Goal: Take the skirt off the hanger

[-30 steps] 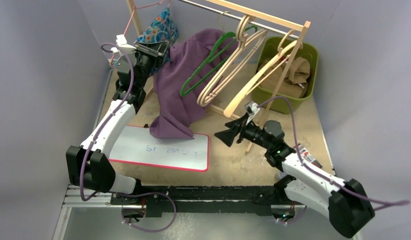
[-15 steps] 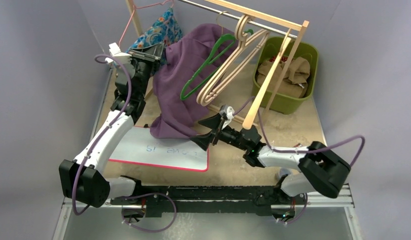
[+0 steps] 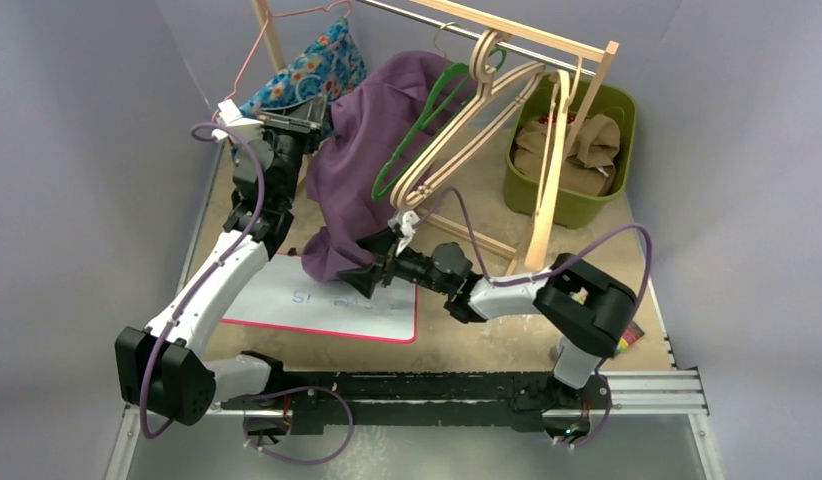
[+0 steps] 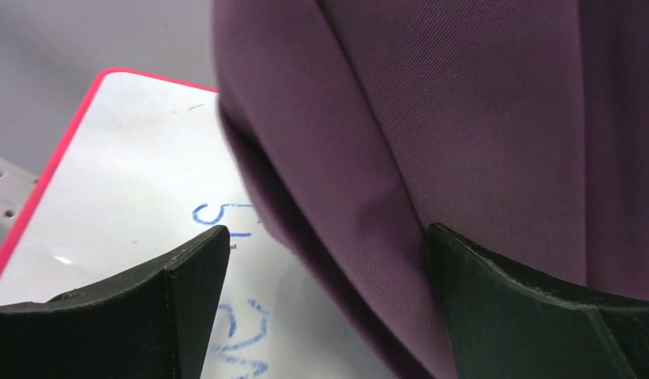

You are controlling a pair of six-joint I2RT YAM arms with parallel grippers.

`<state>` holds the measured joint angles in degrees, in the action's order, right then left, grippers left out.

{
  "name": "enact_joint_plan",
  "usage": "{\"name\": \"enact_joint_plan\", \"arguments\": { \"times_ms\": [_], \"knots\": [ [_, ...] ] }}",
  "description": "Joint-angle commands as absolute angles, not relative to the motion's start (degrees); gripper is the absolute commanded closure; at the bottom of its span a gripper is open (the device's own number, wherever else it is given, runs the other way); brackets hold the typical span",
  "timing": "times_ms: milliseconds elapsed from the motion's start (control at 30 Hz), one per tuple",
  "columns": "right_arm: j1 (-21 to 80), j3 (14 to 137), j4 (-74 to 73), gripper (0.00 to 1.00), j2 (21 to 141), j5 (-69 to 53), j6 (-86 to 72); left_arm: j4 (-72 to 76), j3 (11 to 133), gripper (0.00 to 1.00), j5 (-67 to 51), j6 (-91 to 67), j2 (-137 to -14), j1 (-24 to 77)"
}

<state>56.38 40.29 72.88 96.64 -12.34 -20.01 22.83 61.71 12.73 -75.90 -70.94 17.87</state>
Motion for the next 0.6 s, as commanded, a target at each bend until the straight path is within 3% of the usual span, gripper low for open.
{"name": "enact_joint_plan", "arguments": {
  "times_ms": [0,133,233,300,400,567],
  "knots": [
    [57.4,46.3,70.0,0.06,98.9,-9.9,-17.5,32.8,61.8,1.0,14.9,-80.0,-66.8,18.6],
    [57.8,47.1,68.3,0.11,99.6,-8.5,-17.5,32.6,61.7,1.0,15.4,-79.8,-66.4,18.6],
    [57.9,46.1,68.6,0.29,99.2,-6.6,-18.2,32.6,61.5,1.0,15.4,-79.8,-66.3,18.6],
    [57.8,45.0,69.3,0.48,98.7,-6.3,-19.1,32.5,61.4,1.0,15.6,-79.6,-66.1,18.7],
    [57.8,43.8,68.6,0.97,97.3,-5.4,-20.8,32.0,60.8,1.0,16.0,-78.9,-65.2,18.7],
    [57.7,40.5,63.9,1.0,90.8,-1.1,-19.2,30.4,60.0,1.0,18.3,-75.3,-62.9,18.7]
  ]
}}
